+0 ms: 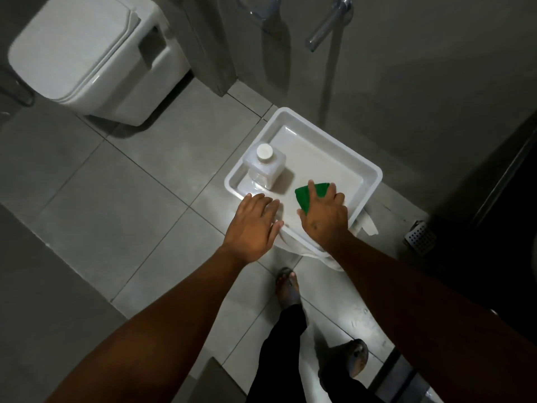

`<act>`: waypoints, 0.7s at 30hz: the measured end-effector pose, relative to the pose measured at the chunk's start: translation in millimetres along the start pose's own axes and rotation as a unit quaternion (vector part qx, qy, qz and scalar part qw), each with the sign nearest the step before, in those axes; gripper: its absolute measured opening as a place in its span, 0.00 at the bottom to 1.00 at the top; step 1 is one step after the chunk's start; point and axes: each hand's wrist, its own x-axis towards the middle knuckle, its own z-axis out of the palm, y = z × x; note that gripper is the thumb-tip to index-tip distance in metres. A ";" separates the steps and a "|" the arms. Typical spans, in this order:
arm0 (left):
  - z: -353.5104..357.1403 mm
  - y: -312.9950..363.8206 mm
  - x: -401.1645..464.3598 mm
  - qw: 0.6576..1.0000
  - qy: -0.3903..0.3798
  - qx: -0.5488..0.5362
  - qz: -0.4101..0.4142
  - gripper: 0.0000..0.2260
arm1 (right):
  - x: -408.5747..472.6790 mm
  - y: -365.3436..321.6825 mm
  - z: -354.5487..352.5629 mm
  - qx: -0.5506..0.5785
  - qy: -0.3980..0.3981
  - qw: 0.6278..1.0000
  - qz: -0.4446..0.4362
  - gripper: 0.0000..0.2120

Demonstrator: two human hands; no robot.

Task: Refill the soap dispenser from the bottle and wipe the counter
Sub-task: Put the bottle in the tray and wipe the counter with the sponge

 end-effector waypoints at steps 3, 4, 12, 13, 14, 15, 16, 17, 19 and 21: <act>2.3 1.3 1.1 1.000 -0.004 0.022 -0.001 0.23 | 4.9 -3.0 5.1 0.068 -0.016 0.997 0.021 0.36; 0.8 2.1 1.2 1.000 -0.007 0.024 -0.003 0.24 | 5.3 -2.5 3.5 0.092 -0.021 0.995 0.022 0.37; -45.7 43.6 8.5 0.999 -0.030 -0.002 0.042 0.24 | -79.9 26.4 -64.1 0.323 0.158 0.933 -0.033 0.27; -57.5 60.2 16.0 0.998 -0.024 -0.010 0.059 0.24 | -100.0 36.7 -72.8 0.341 0.175 0.923 -0.034 0.27; -70.2 79.8 25.3 0.996 -0.012 -0.017 0.083 0.24 | -120.7 48.9 -79.5 0.356 0.186 0.915 -0.029 0.27; -83.3 102.0 35.9 0.994 0.003 -0.024 0.110 0.24 | -141.6 62.2 -84.6 0.366 0.196 0.910 -0.018 0.28; -96.6 127.0 46.5 0.990 0.019 -0.030 0.140 0.23 | -162.7 76.6 -88.5 0.374 0.208 0.904 -0.005 0.28; -109.8 154.7 57.0 0.984 0.032 -0.035 0.169 0.23 | -183.6 92.5 -91.3 0.384 0.223 0.896 0.009 0.28; -133.3 213.3 73.7 0.972 0.055 -0.044 0.223 0.23 | -224.3 123.8 -90.7 0.405 0.251 0.879 0.037 0.26; -151.0 268.9 86.6 0.957 0.069 -0.059 0.276 0.24 | -264.7 156.1 -83.9 0.415 0.273 0.865 0.072 0.26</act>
